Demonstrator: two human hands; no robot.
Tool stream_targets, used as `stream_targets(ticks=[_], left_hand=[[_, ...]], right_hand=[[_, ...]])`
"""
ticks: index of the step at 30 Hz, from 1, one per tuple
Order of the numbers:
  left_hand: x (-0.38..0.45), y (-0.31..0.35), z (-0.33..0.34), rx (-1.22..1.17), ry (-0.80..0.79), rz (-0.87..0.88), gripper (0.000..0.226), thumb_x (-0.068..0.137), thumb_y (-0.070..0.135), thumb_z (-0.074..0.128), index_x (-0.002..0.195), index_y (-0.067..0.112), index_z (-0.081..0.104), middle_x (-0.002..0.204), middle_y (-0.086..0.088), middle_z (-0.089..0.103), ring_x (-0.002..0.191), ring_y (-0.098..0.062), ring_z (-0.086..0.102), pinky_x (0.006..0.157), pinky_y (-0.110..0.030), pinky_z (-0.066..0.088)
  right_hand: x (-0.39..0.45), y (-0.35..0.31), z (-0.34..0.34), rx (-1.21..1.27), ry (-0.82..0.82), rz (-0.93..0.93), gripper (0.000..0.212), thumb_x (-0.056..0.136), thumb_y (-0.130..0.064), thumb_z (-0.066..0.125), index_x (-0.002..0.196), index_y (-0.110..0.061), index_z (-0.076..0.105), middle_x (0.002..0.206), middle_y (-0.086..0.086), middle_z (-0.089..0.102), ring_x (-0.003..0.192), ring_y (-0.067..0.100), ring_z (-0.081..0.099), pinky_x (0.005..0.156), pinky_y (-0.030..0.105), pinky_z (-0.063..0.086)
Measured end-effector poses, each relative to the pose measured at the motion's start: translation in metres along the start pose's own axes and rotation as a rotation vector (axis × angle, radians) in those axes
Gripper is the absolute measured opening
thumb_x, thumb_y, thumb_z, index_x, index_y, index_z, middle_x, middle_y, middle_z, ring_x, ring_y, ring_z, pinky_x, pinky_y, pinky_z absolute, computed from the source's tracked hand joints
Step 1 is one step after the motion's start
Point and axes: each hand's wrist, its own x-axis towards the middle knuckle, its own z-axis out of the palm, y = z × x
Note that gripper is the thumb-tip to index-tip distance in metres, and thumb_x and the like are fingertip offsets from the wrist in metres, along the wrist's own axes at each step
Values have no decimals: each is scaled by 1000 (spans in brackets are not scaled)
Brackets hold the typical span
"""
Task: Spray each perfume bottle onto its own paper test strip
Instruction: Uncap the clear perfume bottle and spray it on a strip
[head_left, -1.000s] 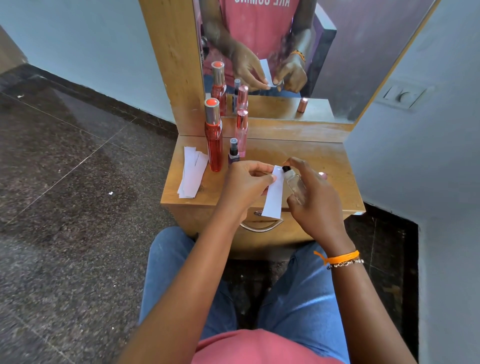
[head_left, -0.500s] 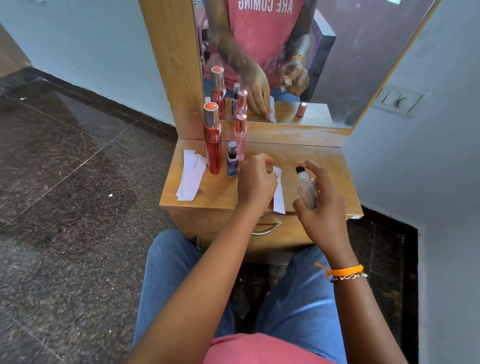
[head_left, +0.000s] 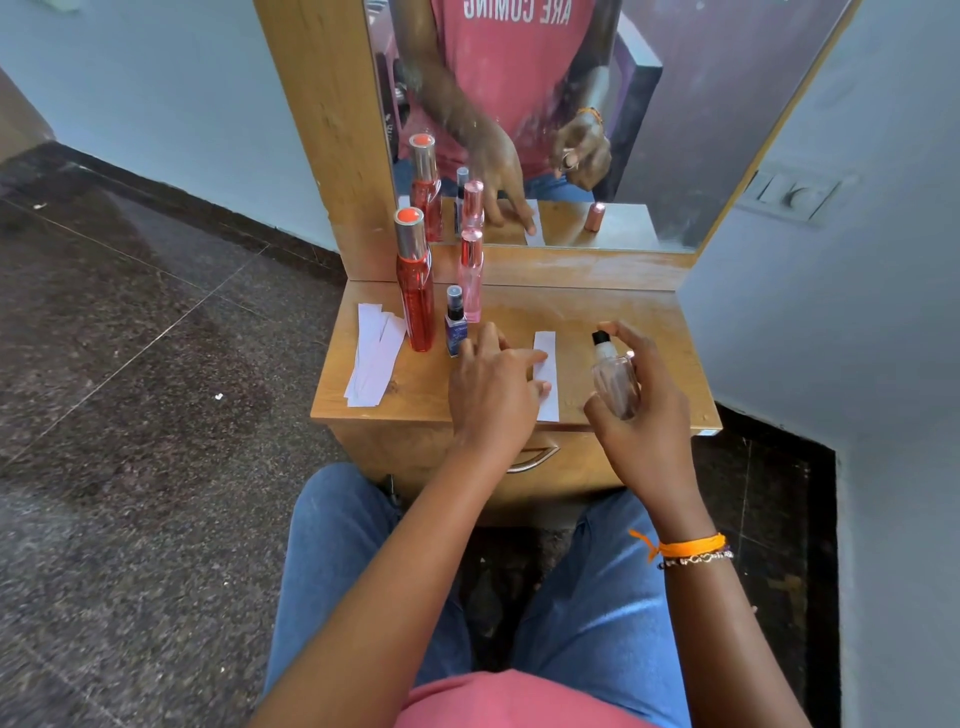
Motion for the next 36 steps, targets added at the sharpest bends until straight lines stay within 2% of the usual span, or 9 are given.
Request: stream_targets(ticks=[5, 8, 10, 14, 19, 24, 28, 33, 36], left_hand=[[7, 0, 0, 1, 13, -7, 37, 82, 26, 67, 119, 23, 63, 114, -5, 49, 102, -23, 43, 83, -31, 42], [2, 2, 1, -29, 42, 60, 34, 87, 20, 62, 121, 20, 61, 110, -4, 51, 102, -20, 46, 81, -27, 42], [-2, 5, 1, -170, 58, 88, 29, 91, 15, 55, 119, 17, 62, 102, 0, 51, 96, -16, 50, 77, -22, 42], [-9, 13, -6, -669, -205, 15, 26, 96, 26, 45, 113, 22, 65, 97, 7, 58, 93, -11, 58, 79, -23, 46], [-10, 14, -7, -826, -259, -99, 24, 85, 28, 64, 108, 23, 67, 107, 8, 62, 104, -14, 61, 91, -42, 51], [-6, 6, -8, -746, -252, -102, 15, 89, 20, 59, 101, 18, 67, 102, 7, 55, 100, -16, 57, 92, -44, 50], [-7, 7, -10, -724, -296, -102, 21, 94, 18, 50, 108, 9, 62, 108, 2, 51, 106, -20, 56, 96, -45, 46], [-9, 12, -12, -725, -334, -107, 28, 97, 21, 43, 120, 11, 57, 119, -4, 54, 112, -22, 53, 100, -46, 42], [-9, 11, -15, -725, -340, -96, 29, 97, 20, 41, 122, 14, 56, 117, -5, 61, 110, -20, 55, 99, -42, 43]], right_hand=[[-3, -2, 7, 59, -18, -7, 62, 83, -7, 64, 132, -35, 38, 83, -9, 55, 59, 9, 49, 59, 25, 46], [-4, -7, 13, 123, -18, 35, 58, 88, -36, 60, 135, -30, 26, 70, 2, 46, 55, 15, 42, 56, 27, 45], [-3, -10, 16, 171, -9, 88, 56, 90, -42, 52, 134, -28, 21, 78, 12, 51, 64, 23, 47, 65, 35, 48], [-1, -14, 20, 254, -5, 96, 48, 95, -55, 33, 132, -25, 28, 108, -27, 54, 86, -10, 54, 83, 2, 37], [-1, -16, 14, 458, -125, 230, 93, 63, -92, 24, 139, -39, 15, 132, 10, 51, 118, 12, 56, 85, 12, 48], [5, -5, 1, 280, 88, 230, 42, 96, -49, 32, 134, -30, 34, 105, 1, 60, 82, 6, 52, 75, 21, 44], [18, 12, -9, -111, 187, 125, 41, 85, 7, 47, 116, -16, 59, 106, 2, 61, 99, 21, 54, 92, 37, 44], [25, 18, -5, -230, -3, 79, 34, 81, 14, 51, 103, -8, 66, 90, 12, 62, 89, 31, 59, 80, 33, 46], [32, 1, -10, 167, 123, 134, 26, 85, 0, 61, 103, -18, 57, 91, 6, 67, 89, 19, 64, 80, 20, 47]])
